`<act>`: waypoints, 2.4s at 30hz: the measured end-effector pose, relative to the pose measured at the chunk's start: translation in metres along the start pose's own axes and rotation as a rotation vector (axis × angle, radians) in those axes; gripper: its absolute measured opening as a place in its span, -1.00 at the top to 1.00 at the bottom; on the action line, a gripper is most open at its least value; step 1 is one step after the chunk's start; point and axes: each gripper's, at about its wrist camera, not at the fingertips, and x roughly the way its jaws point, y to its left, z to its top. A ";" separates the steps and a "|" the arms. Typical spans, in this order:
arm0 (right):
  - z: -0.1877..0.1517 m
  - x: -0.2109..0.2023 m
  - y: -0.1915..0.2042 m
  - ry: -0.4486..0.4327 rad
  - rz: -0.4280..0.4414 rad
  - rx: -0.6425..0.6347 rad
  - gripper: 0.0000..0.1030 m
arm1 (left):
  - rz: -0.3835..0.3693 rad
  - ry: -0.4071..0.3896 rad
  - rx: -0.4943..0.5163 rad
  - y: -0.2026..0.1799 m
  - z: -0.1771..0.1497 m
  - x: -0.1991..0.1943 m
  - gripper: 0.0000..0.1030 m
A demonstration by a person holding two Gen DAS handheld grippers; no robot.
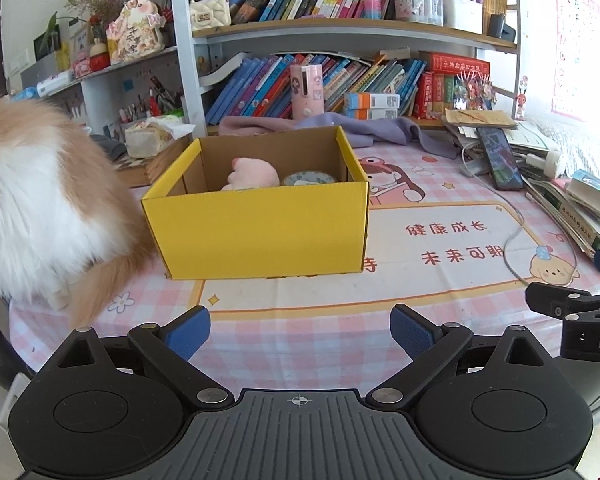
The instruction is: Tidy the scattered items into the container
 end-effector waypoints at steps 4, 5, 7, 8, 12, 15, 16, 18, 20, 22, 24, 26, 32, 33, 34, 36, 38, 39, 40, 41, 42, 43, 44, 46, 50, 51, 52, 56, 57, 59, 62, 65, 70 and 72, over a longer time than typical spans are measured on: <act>-0.002 0.003 -0.003 0.022 0.000 0.019 -0.85 | -0.003 0.020 0.003 -0.002 0.000 0.003 -0.93; -0.002 0.004 -0.004 0.028 0.001 0.023 -0.86 | -0.006 0.027 0.004 -0.003 -0.001 0.003 -0.93; -0.003 0.005 -0.004 0.041 0.004 0.027 -0.89 | -0.011 0.037 0.002 -0.003 -0.002 0.004 -0.93; -0.003 0.006 -0.004 0.047 0.007 0.028 -0.91 | -0.013 0.041 0.002 -0.003 -0.002 0.005 -0.94; -0.006 0.008 -0.002 0.073 0.018 0.030 -0.95 | -0.025 0.054 -0.001 -0.004 -0.003 0.005 -0.95; -0.007 0.008 -0.002 0.083 0.021 0.034 -0.96 | -0.033 0.070 0.002 -0.005 -0.005 0.007 -0.95; -0.007 0.008 -0.002 0.085 0.020 0.035 -0.96 | -0.035 0.076 0.003 -0.005 -0.006 0.007 -0.95; -0.008 0.007 -0.002 0.088 0.020 0.037 -0.97 | -0.037 0.086 0.003 -0.005 -0.007 0.008 -0.96; -0.008 0.007 -0.001 0.089 0.020 0.037 -0.97 | -0.038 0.094 0.001 -0.005 -0.008 0.009 -0.96; -0.008 0.007 -0.001 0.090 0.021 0.037 -0.97 | -0.038 0.102 -0.001 -0.004 -0.009 0.010 -0.96; -0.009 0.007 0.000 0.092 0.023 0.036 -0.98 | -0.038 0.109 -0.003 -0.003 -0.010 0.011 -0.96; -0.009 0.007 0.001 0.093 0.024 0.034 -0.98 | -0.039 0.115 -0.006 -0.002 -0.010 0.011 -0.96; -0.009 0.007 0.005 0.095 0.027 0.028 -1.00 | -0.038 0.121 -0.010 0.000 -0.011 0.011 -0.97; -0.009 0.007 0.005 0.096 0.028 0.027 -1.00 | -0.038 0.121 -0.009 0.000 -0.011 0.011 -0.98; -0.008 0.008 0.006 0.097 0.029 0.026 -1.00 | -0.039 0.121 -0.009 0.000 -0.011 0.011 -0.99; -0.008 0.009 0.007 0.099 0.029 0.025 -1.00 | -0.039 0.121 -0.008 0.000 -0.011 0.011 -1.00; -0.008 0.009 0.007 0.099 0.029 0.025 -1.00 | -0.040 0.122 -0.009 0.000 -0.011 0.012 -1.00; -0.007 0.009 0.008 0.100 0.029 0.024 -1.00 | -0.041 0.123 -0.009 0.001 -0.011 0.012 -1.00; -0.007 0.009 0.008 0.100 0.029 0.023 -1.00 | -0.042 0.124 -0.009 0.002 -0.011 0.012 -1.00; -0.007 0.009 0.008 0.100 0.029 0.023 -1.00 | -0.042 0.124 -0.009 0.003 -0.012 0.012 -1.00; -0.007 0.010 0.009 0.100 0.030 0.022 -1.00 | -0.042 0.124 -0.010 0.003 -0.012 0.013 -1.00; -0.007 0.010 0.010 0.101 0.030 0.020 -1.00 | -0.043 0.124 -0.010 0.003 -0.012 0.013 -1.00; -0.007 0.010 0.010 0.100 0.029 0.020 -1.00 | -0.043 0.125 -0.009 0.003 -0.012 0.013 -1.00; -0.007 0.011 0.010 0.101 0.029 0.021 -1.00 | -0.043 0.125 -0.008 0.003 -0.012 0.013 -1.00; -0.007 0.011 0.011 0.102 0.029 0.020 -1.00 | -0.049 0.128 -0.005 0.004 -0.013 0.014 -1.00; -0.006 0.011 0.011 0.102 0.029 0.020 -1.00 | -0.049 0.129 -0.004 0.004 -0.013 0.015 -1.00; -0.007 0.011 0.011 0.103 0.029 0.019 -1.00 | -0.050 0.130 -0.004 0.004 -0.013 0.015 -1.00; -0.006 0.012 0.012 0.104 0.029 0.019 -1.00 | -0.051 0.134 -0.006 0.005 -0.012 0.016 -1.00; -0.006 0.012 0.012 0.104 0.029 0.019 -1.00 | -0.051 0.134 -0.007 0.005 -0.012 0.017 -1.00; -0.006 0.012 0.012 0.104 0.029 0.019 -1.00 | -0.051 0.134 -0.006 0.005 -0.012 0.017 -1.00; -0.006 0.012 0.012 0.104 0.029 0.020 -1.00 | -0.051 0.135 -0.006 0.005 -0.011 0.017 -1.00; -0.005 0.012 0.012 0.104 0.029 0.018 -1.00 | -0.050 0.137 -0.006 0.006 -0.011 0.017 -1.00; -0.008 0.015 0.017 0.109 0.030 0.014 -1.00 | -0.051 0.140 -0.006 0.006 -0.011 0.019 -1.00; -0.009 0.017 0.019 0.109 0.032 0.011 -1.00 | -0.051 0.140 -0.007 0.007 -0.011 0.019 -1.00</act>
